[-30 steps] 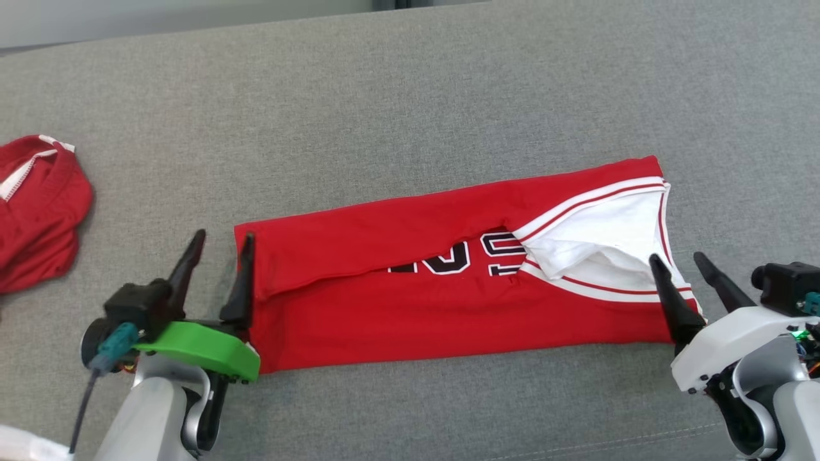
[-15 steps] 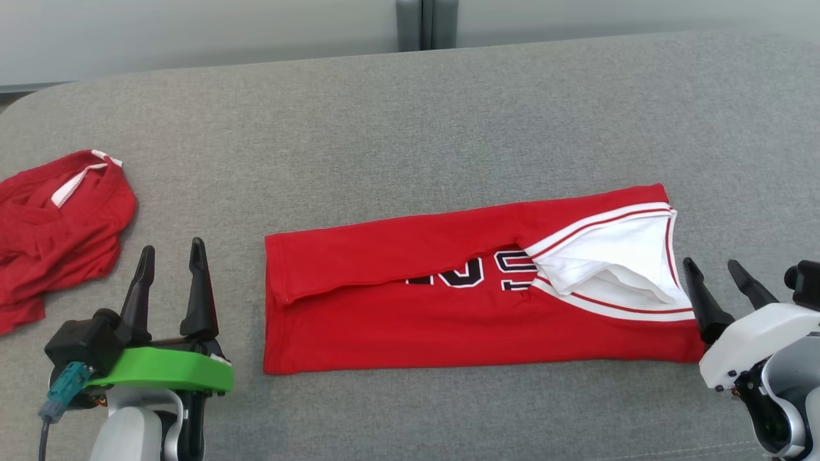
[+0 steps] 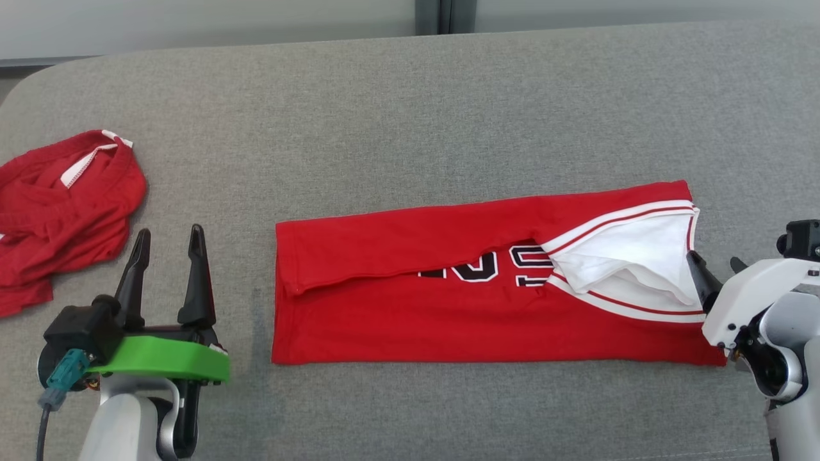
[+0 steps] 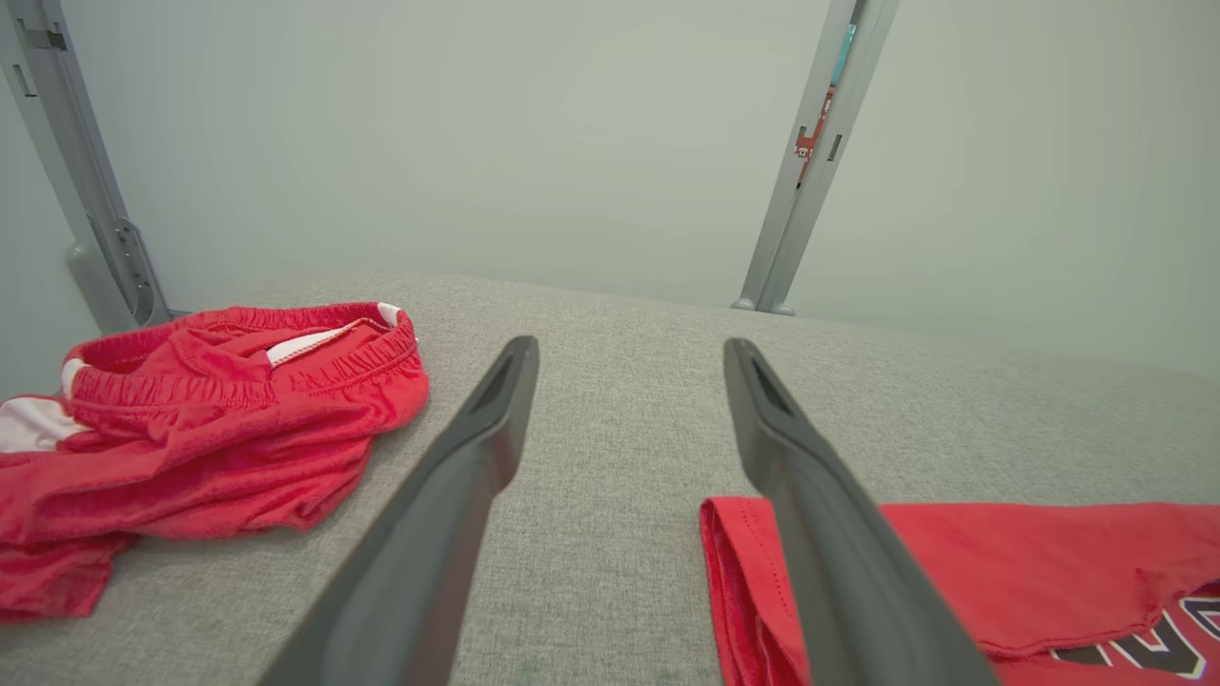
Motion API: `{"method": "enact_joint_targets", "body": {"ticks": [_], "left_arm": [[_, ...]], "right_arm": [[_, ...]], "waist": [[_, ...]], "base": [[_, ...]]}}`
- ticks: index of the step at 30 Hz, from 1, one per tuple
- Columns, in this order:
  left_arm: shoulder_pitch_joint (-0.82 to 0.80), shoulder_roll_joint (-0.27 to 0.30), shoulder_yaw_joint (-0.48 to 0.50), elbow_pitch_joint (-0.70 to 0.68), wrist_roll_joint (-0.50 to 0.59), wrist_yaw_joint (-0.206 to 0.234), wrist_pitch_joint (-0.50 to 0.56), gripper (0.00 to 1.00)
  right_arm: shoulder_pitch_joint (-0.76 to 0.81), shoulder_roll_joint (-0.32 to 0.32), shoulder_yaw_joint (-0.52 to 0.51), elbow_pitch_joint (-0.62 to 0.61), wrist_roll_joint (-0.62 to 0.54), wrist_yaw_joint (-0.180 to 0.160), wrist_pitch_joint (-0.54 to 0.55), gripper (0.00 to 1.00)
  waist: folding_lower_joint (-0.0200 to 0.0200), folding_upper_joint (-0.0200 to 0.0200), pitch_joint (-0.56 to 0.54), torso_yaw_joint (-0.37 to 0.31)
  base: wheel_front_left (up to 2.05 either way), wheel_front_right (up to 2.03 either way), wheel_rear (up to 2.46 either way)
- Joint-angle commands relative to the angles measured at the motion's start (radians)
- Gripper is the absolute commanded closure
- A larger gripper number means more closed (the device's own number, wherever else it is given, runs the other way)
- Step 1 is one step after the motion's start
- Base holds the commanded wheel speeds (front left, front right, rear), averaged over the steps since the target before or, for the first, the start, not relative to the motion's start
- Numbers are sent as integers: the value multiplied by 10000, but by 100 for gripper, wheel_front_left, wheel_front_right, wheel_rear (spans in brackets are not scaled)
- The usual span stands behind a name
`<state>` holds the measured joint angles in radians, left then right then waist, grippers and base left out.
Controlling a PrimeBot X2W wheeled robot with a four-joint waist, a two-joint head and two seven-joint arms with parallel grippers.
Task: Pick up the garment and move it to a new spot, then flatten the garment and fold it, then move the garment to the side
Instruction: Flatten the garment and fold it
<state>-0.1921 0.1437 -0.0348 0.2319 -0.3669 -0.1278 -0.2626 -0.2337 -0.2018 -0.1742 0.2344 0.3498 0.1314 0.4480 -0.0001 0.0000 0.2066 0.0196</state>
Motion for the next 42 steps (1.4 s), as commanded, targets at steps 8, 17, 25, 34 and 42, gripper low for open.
{"method": "enact_joint_targets", "body": {"ticks": [8,17,25,34,42], "left_arm": [[-648,55,-209,135,119,-45,-26,0],[-918,161,-706,600,-138,-45,-26,0],[-1215,307,-801,779,-225,-45,-26,0],[-1555,372,-605,891,-278,-41,-26,0],[-1405,234,-583,883,-230,-38,-26,0]], "right_arm": [[-800,213,-319,1281,-417,-13,650,0],[-936,572,-12,2300,-447,-1,719,4],[-1096,250,566,2533,-340,-7,193,100],[-1845,-401,-242,2592,-806,-25,-441,100],[-2154,-1241,-1773,2212,-1593,-16,-126,100]], "waist": [[1,0,386,394],[1,0,487,583],[1,0,565,408],[1,0,570,38],[1,0,539,-93]], "base": [[0,0,0],[0,0,0],[0,0,0],[0,0,0],[0,0,0]]}}
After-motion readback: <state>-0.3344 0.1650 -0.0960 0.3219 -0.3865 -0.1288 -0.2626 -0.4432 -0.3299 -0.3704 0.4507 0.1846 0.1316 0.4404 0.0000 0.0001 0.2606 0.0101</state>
